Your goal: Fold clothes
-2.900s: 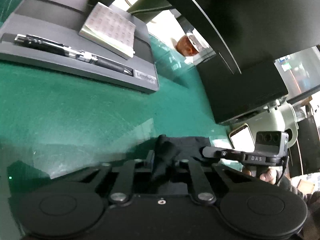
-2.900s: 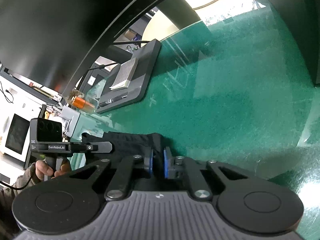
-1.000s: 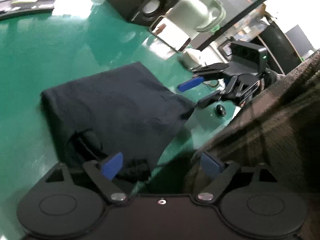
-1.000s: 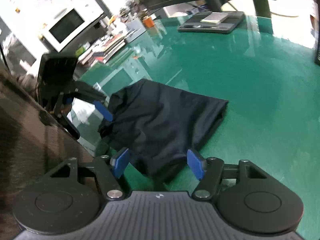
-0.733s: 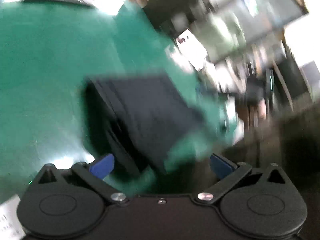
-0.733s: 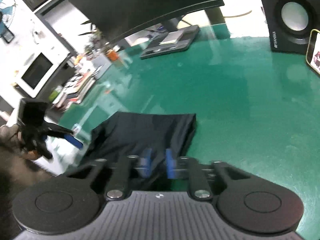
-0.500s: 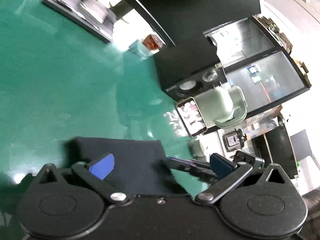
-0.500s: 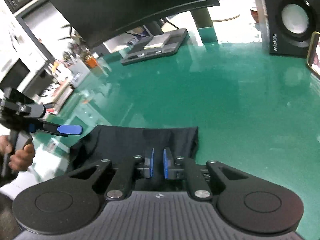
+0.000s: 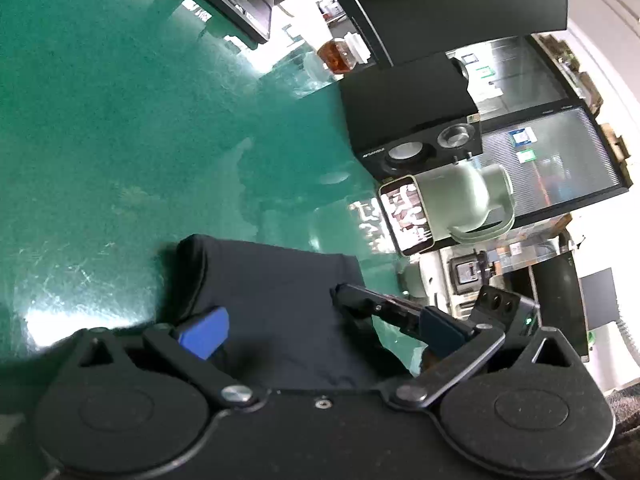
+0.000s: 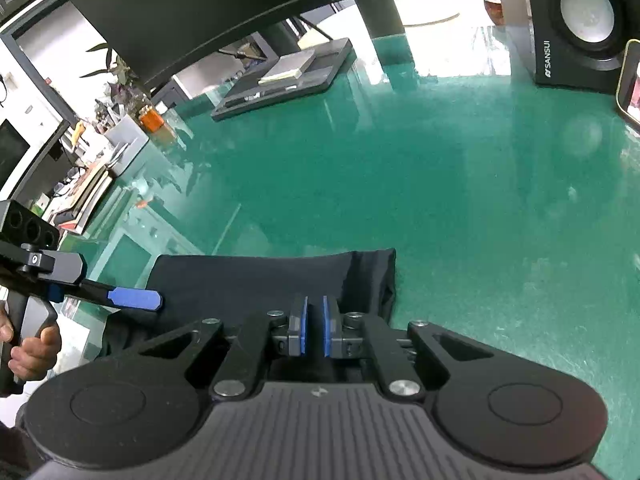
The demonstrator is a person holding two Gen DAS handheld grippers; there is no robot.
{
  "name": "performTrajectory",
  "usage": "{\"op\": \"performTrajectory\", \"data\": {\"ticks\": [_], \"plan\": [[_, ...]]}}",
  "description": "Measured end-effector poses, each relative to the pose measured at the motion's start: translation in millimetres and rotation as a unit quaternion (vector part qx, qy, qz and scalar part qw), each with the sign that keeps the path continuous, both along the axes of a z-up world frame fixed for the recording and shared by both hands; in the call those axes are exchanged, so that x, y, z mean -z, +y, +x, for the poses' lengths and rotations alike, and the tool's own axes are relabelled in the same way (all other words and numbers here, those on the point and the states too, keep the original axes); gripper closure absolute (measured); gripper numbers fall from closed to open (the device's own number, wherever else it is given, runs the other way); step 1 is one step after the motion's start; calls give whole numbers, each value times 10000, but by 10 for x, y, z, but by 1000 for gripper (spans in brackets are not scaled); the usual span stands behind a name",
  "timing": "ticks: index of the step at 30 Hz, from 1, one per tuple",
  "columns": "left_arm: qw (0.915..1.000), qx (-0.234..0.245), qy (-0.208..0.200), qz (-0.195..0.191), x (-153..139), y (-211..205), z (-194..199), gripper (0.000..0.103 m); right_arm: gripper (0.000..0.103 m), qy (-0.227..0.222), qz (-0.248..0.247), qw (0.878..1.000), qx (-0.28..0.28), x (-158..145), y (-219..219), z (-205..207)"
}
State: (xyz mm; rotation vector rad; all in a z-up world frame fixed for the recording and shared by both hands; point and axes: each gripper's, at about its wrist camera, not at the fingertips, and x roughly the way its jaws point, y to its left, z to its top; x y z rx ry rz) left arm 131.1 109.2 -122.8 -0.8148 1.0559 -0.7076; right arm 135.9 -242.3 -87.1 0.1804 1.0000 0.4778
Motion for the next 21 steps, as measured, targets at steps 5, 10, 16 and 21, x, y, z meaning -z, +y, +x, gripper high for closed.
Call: {"op": "performTrajectory", "data": {"ticks": [5,10,16,21], "plan": [[9992,-207,-350,46,-125,-121,131,0,92,-383,-63,9992,88,-103,104,85],[9988,-262,-278,303,6,-253,256,1,92,-311,-483,9982,142,21,206,191],[9990,-315,-210,236,113,-206,311,1,97,-344,-506,9979,221,78,188,207],[9985,-269,-214,428,-27,-218,312,1,91,-202,-419,9987,200,8,161,176]]}}
